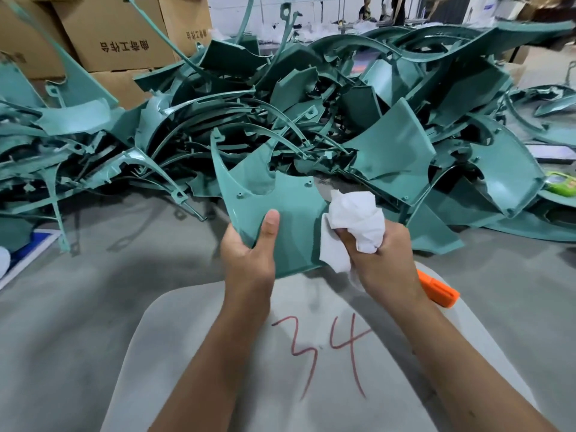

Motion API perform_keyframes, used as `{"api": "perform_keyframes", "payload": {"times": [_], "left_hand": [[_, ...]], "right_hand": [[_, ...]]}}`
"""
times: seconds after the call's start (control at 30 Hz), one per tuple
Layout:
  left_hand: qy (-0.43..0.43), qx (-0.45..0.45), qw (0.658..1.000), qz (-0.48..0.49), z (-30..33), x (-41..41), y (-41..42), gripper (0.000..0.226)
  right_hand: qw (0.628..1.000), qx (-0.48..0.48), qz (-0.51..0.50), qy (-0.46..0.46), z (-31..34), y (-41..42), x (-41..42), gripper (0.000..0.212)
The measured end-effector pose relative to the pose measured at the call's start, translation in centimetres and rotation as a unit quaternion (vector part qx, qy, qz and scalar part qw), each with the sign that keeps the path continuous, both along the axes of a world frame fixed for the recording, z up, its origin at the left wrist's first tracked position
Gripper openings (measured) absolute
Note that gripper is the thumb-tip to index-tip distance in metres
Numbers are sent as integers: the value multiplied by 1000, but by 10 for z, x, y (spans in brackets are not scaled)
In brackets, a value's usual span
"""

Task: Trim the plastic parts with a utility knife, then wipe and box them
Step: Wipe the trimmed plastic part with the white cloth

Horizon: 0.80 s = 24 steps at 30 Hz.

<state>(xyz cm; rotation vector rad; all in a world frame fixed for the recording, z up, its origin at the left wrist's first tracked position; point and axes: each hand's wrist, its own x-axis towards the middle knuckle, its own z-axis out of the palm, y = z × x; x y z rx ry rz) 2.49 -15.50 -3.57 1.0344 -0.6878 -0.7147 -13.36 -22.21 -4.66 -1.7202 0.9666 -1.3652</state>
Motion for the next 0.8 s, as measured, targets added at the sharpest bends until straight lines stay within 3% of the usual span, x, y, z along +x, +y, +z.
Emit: {"api": "perform_keyframes", "payload": {"times": [0.13,0.27,0.33,0.5,0.6,0.7,0.8], "left_hand": [[-47,21,999,5,7,20,3,35],[-187,68,979,-49,5,25,8,24],[-191,52,977,-76,5,21,10,20],[-142,32,979,-145,11,25,11,28],[-131,37,977,-167,13,28,14,22],[-130,36,971,-197,15,33,16,20],[-140,40,967,-210,15,35,17,20]], "right_hand": [[995,60,85,4,2,7,-1,36],[985,98,131,-51,8,13,1,9],[982,109,134,-73,11,11,-1,2],[965,139,180,-132,8,11,0,16],[961,141,189,-144,16,14,1,13],[952,170,216,-136,17,16,1,54],[924,227,233,-199,11,14,0,36]]}}
